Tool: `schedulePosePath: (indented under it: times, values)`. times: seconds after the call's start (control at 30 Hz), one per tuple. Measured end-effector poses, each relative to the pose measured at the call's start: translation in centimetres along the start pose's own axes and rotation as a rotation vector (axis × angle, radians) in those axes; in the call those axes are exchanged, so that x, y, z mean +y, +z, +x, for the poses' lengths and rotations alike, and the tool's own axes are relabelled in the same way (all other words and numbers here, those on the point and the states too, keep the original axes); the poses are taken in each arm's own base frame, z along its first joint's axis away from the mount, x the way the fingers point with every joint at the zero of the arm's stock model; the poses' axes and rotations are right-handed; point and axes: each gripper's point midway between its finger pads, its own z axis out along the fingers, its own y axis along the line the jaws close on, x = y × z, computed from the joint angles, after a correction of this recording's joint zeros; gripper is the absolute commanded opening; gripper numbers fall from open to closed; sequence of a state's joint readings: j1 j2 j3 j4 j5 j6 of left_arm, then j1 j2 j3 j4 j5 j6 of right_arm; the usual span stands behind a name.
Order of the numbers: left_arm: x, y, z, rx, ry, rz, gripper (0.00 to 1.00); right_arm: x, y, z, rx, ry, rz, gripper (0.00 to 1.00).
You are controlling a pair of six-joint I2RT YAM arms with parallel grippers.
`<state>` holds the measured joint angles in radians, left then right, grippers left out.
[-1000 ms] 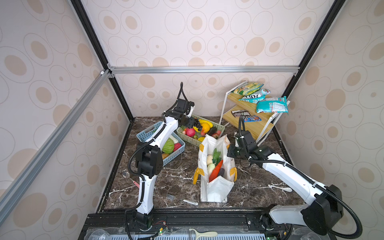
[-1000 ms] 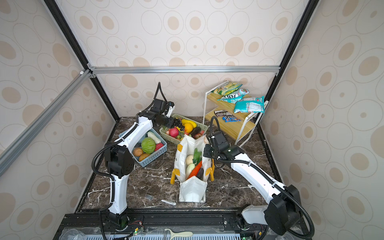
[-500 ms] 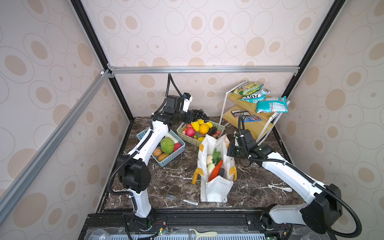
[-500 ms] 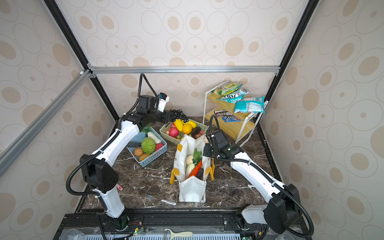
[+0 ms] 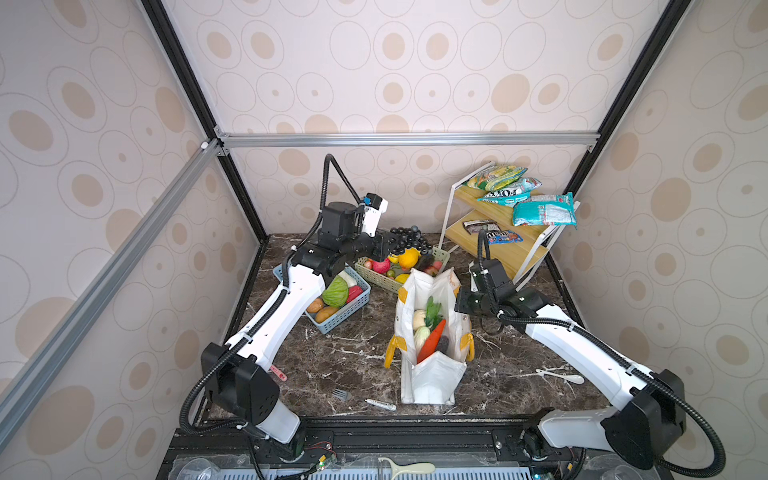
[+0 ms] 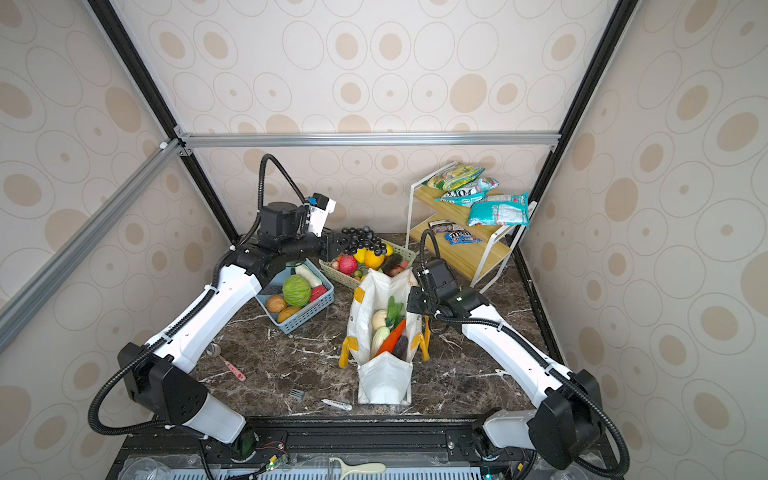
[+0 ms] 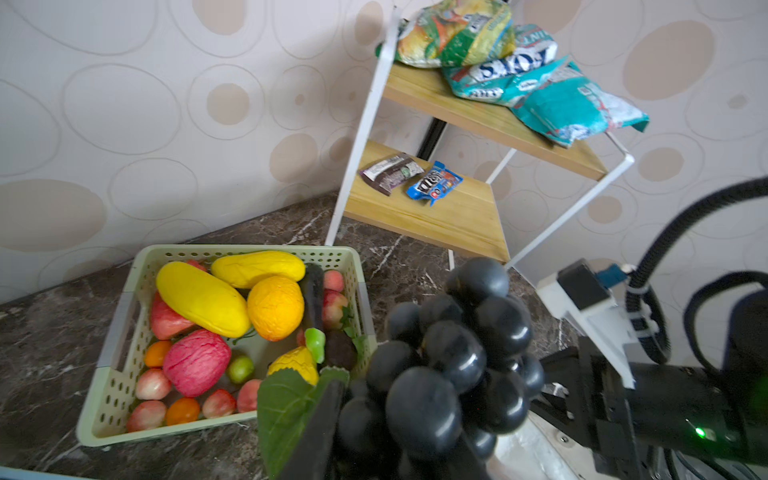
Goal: Place the food into the grocery bag and tie it
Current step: 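Carry the black grapes with the left gripper over the white bag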
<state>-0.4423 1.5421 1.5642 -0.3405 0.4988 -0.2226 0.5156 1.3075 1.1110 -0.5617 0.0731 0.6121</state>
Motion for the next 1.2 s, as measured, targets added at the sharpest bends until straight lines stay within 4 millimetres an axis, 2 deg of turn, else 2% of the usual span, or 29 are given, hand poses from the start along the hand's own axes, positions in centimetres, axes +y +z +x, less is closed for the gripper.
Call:
schedulePosePath:
  times: [0.17,0.4,0.57,0.73,0.97,1.2]
  values:
    - [-4.0,0.1,2.9,0.049,0.025,0.055,0.30,0.0,-0.2,-0.1,-0.005,0.000,-0.004,0.00]
    - [-6.9,0.3,6.2,0.111,0.059,0.046,0.29,-0.3,-1.0,-0.2,-0.010,-0.009,-0.003,0.01]
    - [-7.7,0.3,8.7,0.161,0.084,0.018,0.30,-0.8,-1.3,-0.2,-0.002,-0.016,0.005,0.00]
    - [-8.4,0.6,10.9,0.207,0.108,-0.002,0.29,-0.1,-1.8,-0.7,-0.001,-0.030,-0.016,0.00]
    - [-9.2,0.9,11.9,0.230,0.139,-0.010,0.29,0.3,-2.1,-1.0,0.000,-0.035,-0.032,0.00]
    - [-10.3,2.7,14.3,0.310,0.181,-0.006,0.29,0.2,-2.1,-1.0,0.000,-0.035,-0.031,0.01]
